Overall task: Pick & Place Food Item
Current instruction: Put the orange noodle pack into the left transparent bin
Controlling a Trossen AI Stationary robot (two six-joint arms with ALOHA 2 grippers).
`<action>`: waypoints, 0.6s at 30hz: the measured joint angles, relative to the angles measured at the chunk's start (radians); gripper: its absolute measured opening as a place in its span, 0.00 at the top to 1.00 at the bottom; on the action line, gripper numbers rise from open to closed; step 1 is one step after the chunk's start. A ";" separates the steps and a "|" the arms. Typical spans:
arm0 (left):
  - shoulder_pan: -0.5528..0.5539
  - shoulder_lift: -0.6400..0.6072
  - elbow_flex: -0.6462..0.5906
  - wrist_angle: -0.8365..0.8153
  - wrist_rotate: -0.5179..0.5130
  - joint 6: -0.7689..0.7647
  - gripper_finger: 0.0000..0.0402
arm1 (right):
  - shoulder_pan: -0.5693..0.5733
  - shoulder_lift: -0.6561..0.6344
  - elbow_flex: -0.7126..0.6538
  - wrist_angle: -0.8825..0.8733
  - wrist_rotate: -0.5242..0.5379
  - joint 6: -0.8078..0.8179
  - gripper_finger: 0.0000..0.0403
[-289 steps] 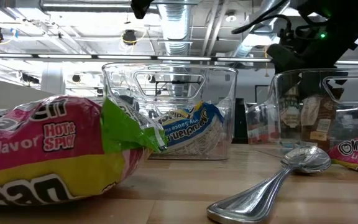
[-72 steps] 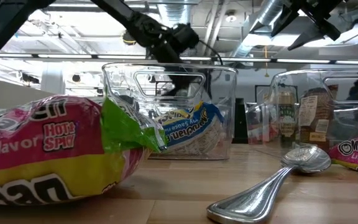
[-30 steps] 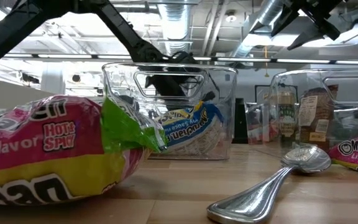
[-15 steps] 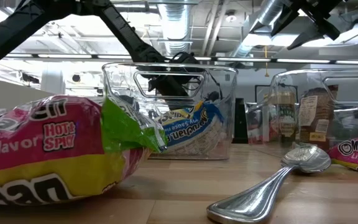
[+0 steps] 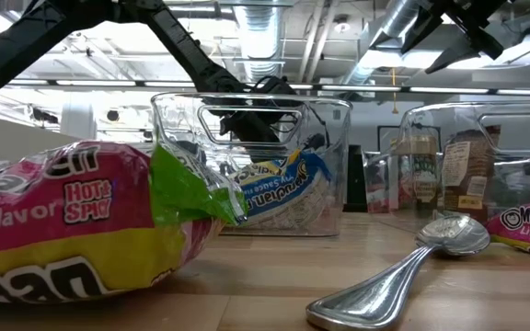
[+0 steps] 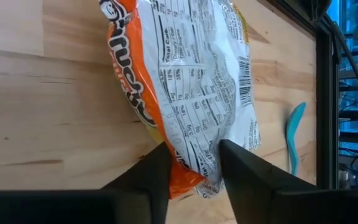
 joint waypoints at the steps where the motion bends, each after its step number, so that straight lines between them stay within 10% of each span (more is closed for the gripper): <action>1: -0.001 0.000 0.000 0.000 0.000 0.001 0.71 | 0.000 0.000 0.000 0.000 0.000 0.000 0.24; 18: -0.036 -0.003 0.000 0.065 0.008 0.117 0.96 | 0.000 0.000 0.000 0.000 0.000 0.000 0.24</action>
